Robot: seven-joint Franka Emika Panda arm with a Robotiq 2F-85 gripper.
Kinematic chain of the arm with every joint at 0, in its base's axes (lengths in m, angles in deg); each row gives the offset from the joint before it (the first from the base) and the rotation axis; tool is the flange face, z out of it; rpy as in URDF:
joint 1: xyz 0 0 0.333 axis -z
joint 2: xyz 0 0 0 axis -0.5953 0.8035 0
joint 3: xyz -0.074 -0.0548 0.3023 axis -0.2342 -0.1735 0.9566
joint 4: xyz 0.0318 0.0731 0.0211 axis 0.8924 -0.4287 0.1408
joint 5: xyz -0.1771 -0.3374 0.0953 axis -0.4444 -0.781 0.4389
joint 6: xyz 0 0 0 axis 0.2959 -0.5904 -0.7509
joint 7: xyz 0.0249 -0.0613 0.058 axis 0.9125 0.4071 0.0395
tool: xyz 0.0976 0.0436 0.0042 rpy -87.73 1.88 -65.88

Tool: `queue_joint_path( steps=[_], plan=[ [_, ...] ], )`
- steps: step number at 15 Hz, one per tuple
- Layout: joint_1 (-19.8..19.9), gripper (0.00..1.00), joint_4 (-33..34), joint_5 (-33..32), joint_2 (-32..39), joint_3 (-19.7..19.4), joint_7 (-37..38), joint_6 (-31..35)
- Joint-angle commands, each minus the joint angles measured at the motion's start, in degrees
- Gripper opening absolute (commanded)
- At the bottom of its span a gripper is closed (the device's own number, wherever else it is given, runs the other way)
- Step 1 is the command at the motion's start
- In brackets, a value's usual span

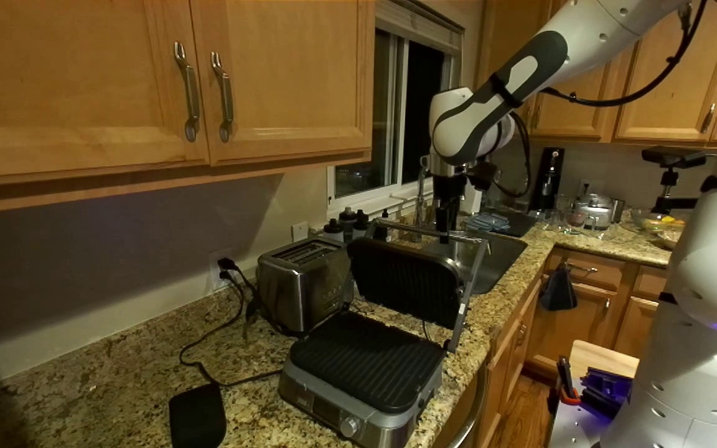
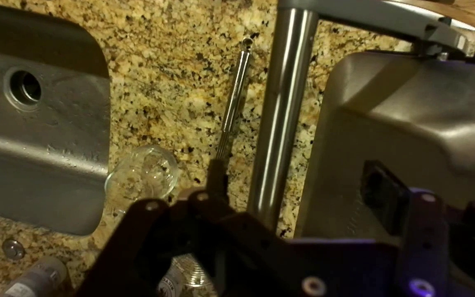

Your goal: Open the sandwich maker

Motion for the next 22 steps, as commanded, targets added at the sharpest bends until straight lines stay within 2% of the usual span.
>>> queue_joint_path(
  steps=[1,7,11,14,16,22],
  plan=[
    [-0.16,1.0,-1.38,-0.71,-4.02,0.35,-1.84,1.06],
    [-1.32,1.0,-1.96,1.22,-10.37,0.77,-3.68,-1.62],
    [-3.21,1.0,-2.29,5.91,-16.9,0.63,-5.05,-9.07],
    [-3.79,1.0,-2.86,7.58,-21.46,1.84,-0.57,-15.81],
    [-3.92,1.0,-4.48,7.5,-24.12,3.19,3.37,-17.07],
    [-8.1,1.0,-11.59,10.98,-28.24,9.41,13.17,-14.76]
  ],
)
